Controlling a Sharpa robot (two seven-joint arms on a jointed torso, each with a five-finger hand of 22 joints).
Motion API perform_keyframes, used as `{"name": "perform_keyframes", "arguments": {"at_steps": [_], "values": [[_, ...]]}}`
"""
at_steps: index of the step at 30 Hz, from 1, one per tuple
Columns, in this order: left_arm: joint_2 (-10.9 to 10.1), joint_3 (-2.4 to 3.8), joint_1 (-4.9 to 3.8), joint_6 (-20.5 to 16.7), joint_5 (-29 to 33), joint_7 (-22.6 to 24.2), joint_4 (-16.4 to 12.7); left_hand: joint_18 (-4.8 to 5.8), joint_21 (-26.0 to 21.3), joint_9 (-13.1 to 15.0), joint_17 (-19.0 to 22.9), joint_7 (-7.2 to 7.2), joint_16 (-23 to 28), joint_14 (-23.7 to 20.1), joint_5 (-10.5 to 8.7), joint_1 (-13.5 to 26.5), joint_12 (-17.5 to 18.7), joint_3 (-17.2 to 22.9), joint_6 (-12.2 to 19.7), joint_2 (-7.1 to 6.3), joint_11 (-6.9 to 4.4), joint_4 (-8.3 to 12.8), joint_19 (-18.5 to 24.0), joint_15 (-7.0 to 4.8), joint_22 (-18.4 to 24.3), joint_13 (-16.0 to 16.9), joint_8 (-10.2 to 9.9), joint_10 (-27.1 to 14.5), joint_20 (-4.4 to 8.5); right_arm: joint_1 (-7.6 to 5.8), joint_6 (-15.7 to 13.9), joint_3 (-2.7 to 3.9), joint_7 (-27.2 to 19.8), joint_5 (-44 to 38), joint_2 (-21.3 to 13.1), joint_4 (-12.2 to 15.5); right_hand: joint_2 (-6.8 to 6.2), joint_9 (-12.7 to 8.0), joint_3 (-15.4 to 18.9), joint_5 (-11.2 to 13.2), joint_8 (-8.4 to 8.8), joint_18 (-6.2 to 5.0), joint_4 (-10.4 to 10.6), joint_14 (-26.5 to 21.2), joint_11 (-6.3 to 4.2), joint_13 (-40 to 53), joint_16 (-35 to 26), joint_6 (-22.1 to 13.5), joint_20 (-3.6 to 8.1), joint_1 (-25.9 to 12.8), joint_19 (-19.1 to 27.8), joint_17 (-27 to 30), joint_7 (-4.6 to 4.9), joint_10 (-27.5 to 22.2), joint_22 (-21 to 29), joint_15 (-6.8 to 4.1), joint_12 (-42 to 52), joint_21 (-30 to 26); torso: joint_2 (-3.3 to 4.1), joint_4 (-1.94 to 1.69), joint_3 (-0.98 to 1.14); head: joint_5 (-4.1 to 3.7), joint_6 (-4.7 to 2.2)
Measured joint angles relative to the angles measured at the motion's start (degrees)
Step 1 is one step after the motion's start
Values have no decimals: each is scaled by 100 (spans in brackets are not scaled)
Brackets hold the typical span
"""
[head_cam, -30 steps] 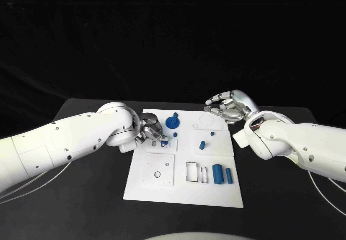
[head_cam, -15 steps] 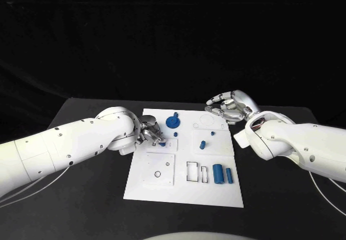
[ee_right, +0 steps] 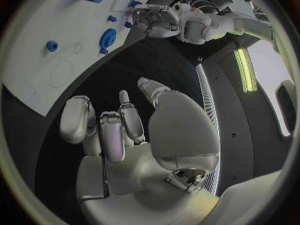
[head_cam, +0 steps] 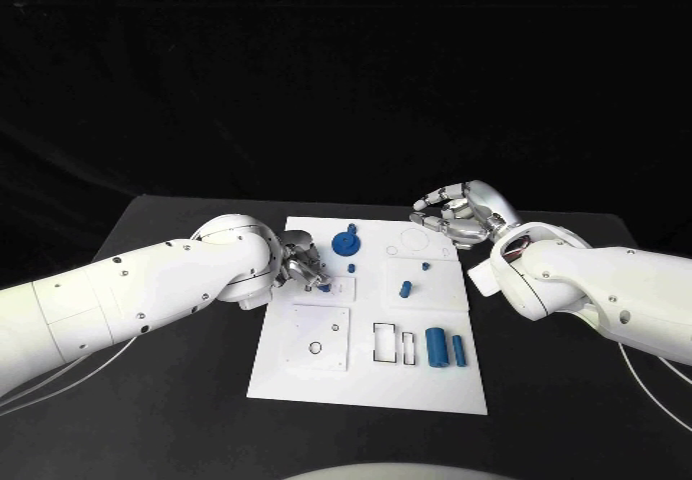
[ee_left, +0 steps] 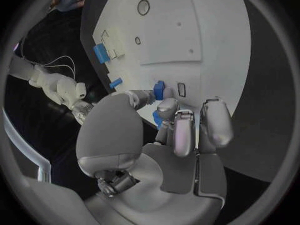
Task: Assemble the parts on the task board
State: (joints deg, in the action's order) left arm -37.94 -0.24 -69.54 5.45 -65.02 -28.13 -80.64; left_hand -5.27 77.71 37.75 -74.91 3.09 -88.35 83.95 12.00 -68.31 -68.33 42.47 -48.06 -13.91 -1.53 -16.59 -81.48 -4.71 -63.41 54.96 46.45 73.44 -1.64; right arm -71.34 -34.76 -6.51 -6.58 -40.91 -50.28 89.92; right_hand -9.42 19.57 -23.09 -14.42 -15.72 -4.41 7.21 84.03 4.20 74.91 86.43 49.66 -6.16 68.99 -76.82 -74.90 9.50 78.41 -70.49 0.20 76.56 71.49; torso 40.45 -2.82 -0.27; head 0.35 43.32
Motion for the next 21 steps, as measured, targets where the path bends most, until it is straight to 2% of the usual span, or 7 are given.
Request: {"name": "perform_keyframes", "arguments": {"at_steps": [5,21], "values": [[15,1,2,-3,-57,-3,-6,0,0,118,0,0,-8,0,39,10,0,0,-1,-5,0,0,0,0,0,10,0,0,0,8,2,-1,0,7,3,-9,24,0,0,0,0,0,0,0,0,0,0,0,0,-25,0,0,0,0,0,0,0,0,2,0,0,1,4],[88,7,26,-24,-269,-2,-1,0,0,154,0,-15,-8,0,65,48,-24,0,-53,-42,1,0,0,0,0,40,-4,40,-1,22,16,-1,-1,26,9,-21,23,-1,0,0,0,0,0,0,0,0,0,0,0,-23,0,-4,0,0,0,0,0,0,2,3,3,22,28]]}}
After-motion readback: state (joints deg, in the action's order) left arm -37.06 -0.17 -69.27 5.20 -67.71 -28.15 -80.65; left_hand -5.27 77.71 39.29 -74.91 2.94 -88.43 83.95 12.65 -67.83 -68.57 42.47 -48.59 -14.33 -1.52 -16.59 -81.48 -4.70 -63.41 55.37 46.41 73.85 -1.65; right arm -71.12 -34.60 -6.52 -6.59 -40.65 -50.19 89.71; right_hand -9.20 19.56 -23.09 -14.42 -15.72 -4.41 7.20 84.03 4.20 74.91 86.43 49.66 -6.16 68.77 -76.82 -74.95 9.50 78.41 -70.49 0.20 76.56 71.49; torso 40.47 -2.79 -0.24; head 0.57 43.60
